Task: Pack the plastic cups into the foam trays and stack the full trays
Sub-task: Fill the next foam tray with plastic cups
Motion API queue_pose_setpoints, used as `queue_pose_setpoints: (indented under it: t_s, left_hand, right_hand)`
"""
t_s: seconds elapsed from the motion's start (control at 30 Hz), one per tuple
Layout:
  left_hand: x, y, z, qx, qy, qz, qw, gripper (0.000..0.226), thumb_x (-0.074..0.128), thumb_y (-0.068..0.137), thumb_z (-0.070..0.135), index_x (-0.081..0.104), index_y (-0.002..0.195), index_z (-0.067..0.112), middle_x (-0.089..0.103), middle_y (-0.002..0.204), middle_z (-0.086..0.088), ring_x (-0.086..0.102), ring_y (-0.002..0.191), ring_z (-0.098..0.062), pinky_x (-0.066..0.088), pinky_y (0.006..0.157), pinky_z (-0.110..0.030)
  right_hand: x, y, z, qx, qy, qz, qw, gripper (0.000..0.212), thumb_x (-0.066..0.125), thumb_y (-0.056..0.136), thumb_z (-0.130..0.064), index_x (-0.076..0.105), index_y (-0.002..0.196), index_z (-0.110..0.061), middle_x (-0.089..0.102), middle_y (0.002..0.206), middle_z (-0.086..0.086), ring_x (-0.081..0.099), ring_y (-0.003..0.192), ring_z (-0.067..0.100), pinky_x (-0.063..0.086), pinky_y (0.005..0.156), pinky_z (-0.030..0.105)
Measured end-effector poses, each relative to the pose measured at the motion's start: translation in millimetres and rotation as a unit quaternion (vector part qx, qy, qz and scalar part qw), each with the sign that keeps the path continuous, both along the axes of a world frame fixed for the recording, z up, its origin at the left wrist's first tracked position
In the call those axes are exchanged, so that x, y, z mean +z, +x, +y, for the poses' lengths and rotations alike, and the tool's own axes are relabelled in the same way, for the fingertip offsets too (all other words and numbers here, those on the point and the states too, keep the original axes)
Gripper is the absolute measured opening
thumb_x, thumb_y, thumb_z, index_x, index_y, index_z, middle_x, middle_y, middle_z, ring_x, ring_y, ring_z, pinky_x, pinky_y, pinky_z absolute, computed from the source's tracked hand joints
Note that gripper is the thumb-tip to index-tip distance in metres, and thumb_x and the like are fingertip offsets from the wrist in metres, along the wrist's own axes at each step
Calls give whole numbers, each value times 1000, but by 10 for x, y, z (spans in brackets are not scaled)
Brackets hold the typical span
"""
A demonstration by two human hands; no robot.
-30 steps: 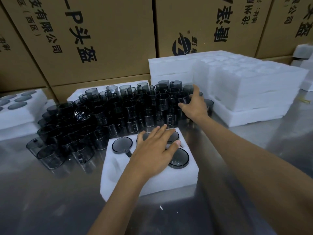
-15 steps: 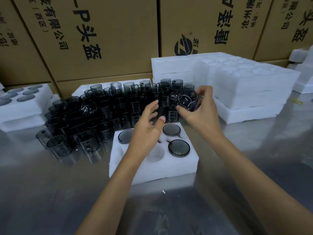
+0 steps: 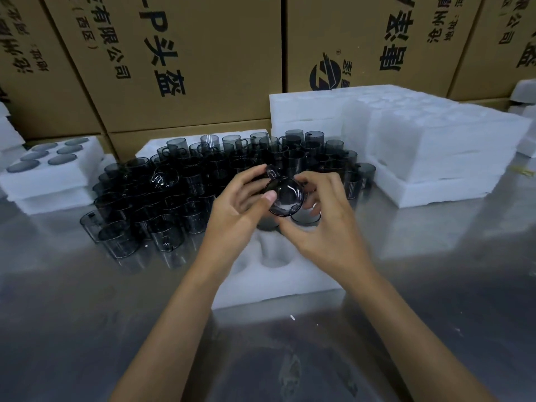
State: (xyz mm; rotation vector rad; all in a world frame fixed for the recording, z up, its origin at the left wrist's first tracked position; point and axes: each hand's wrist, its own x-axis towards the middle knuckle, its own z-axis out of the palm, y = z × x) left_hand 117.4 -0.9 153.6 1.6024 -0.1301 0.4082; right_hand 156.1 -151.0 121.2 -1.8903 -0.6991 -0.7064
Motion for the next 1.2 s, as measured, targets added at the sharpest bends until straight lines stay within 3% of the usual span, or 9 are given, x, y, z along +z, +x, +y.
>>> queue_pose_setpoints:
  t_s: [0.07, 0.17, 0.27, 0.4, 0.63, 0.77, 0.83, 1.0, 1.2]
  left_hand:
    - [-9, 1, 65, -10, 2, 12, 1000, 42, 66, 92, 14, 58, 132, 23, 69, 120, -2, 69, 106, -21, 52, 69, -15]
    - [-36, -15, 185, -28, 35, 43, 998, 44, 70, 88, 26, 58, 131, 30, 72, 112, 0, 71, 99, -18, 58, 77, -24]
    - [-91, -44, 302, -30, 112, 61, 991, 35, 73, 85, 33, 66, 119, 31, 76, 98, 6, 70, 91, -4, 54, 74, -15]
    - [-161, -18, 432, -5, 167, 89, 982, 14, 76, 82, 36, 73, 95, 34, 76, 85, 6, 70, 84, -4, 47, 72, -14]
    - [-163, -22, 531, -18, 223, 83, 971, 25, 73, 73, 53, 76, 92, 38, 72, 97, 15, 65, 93, 4, 43, 74, -10]
    - [-142, -41, 539, -31, 292, 83, 952, 33, 66, 73, 53, 78, 94, 32, 63, 114, 19, 50, 109, 17, 34, 82, 1]
    - [-166, -78, 519, 5, 327, 71, 942, 37, 66, 74, 55, 76, 102, 32, 59, 125, 22, 45, 120, 13, 32, 92, -5]
    - [-329, -291, 400, 64, 371, -117, 919, 27, 59, 98, 25, 70, 122, 18, 65, 128, 11, 50, 129, 2, 30, 118, -35]
    - [-568, -443, 552, 22, 437, -189, 879, 38, 46, 92, 16, 71, 117, 6, 67, 126, 2, 54, 131, -13, 36, 114, -47]
  right_hand:
    - [-9, -19, -13, 4, -7, 9, 1000, 55, 82, 76, -33, 52, 121, -23, 46, 109, -10, 55, 91, 1, 39, 75, 5]
    - [-43, -51, -56, 11, -35, 19, 999, 50, 81, 77, -39, 52, 117, -27, 50, 103, -15, 54, 93, -1, 37, 76, 4]
    - [-77, -85, -90, 3, -91, 39, 995, 45, 75, 73, -56, 51, 106, -35, 53, 95, -22, 52, 94, -3, 37, 75, 6]
    - [-122, -110, -84, 20, -136, 67, 988, 41, 70, 67, -65, 53, 95, -40, 56, 92, -24, 52, 93, -2, 44, 73, 14]
    - [-118, -91, -123, 14, -162, 76, 984, 46, 69, 60, -74, 53, 89, -42, 54, 98, -28, 53, 92, -6, 46, 68, 18]
    - [-103, -77, -136, 5, -195, 77, 978, 48, 65, 60, -77, 59, 88, -39, 54, 82, -24, 50, 91, -7, 41, 67, 15]
    - [-99, -73, -151, -2, -223, 58, 973, 53, 61, 63, -78, 64, 97, -37, 56, 85, -21, 47, 91, -3, 42, 76, 20]
    - [-119, -124, -262, 17, -249, -3, 968, 68, 65, 76, -66, 58, 135, -33, 61, 124, -21, 50, 119, 2, 43, 98, 33]
    - [-347, -162, -399, 19, -222, -135, 965, 32, 64, 88, -37, 79, 107, -16, 73, 116, -9, 64, 118, 16, 47, 96, 41]
